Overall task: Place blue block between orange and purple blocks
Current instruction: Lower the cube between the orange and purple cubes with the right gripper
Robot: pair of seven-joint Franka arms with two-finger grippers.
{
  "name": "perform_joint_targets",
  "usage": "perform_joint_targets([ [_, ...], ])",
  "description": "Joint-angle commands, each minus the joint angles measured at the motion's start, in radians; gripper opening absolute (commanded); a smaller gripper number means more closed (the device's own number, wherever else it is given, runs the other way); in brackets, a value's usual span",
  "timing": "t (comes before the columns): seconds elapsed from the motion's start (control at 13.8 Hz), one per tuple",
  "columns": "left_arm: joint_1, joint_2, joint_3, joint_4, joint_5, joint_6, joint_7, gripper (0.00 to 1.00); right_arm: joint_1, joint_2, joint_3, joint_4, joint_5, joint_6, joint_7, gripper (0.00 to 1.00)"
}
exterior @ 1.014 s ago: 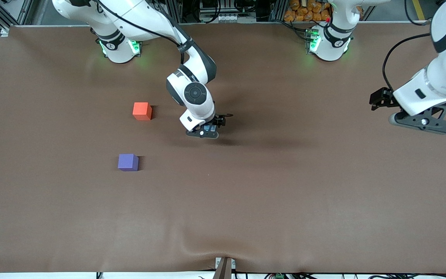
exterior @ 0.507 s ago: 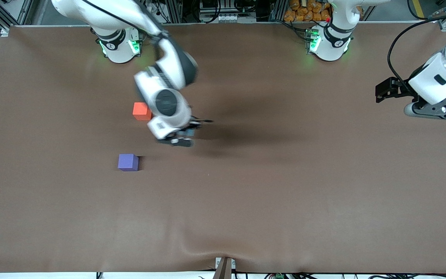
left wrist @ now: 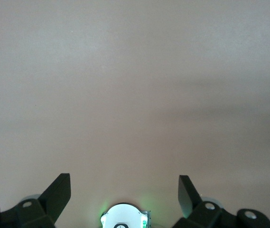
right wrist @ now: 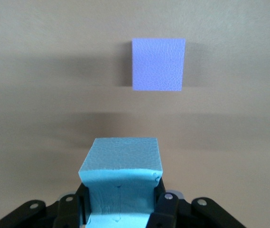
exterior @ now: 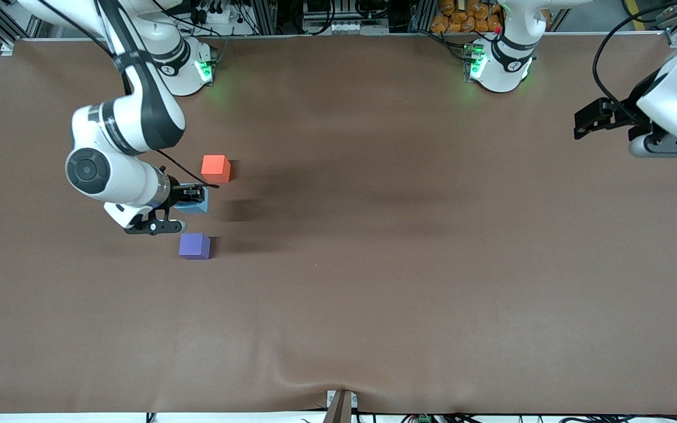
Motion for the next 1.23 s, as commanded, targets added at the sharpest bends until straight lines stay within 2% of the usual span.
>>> perform_joint_targets([
  [0.0,0.021,-0.035,0.000,-0.042,-0.017,0.012,0.041,1.00,-0.021,-0.038,0.011,-0.129,-0.013,0.141,-0.044,0.00],
  [0.14,0.035,-0.033,0.002,-0.040,-0.015,0.013,0.111,1.00,-0.037,-0.021,0.011,-0.170,-0.013,0.224,-0.044,0.00],
  [0.58,0.034,-0.026,-0.003,-0.037,0.014,0.028,0.108,1.00,-0.030,0.051,0.011,-0.193,-0.005,0.321,-0.031,0.00],
  [0.94,0.032,-0.047,-0.026,-0.082,0.080,0.119,0.108,1.00,-0.029,0.068,0.012,-0.216,0.008,0.321,0.030,0.00],
  [1.16,0.034,-0.046,-0.029,-0.079,0.091,0.107,0.189,1.00,-0.012,0.074,0.014,-0.216,0.010,0.332,0.077,0.00],
])
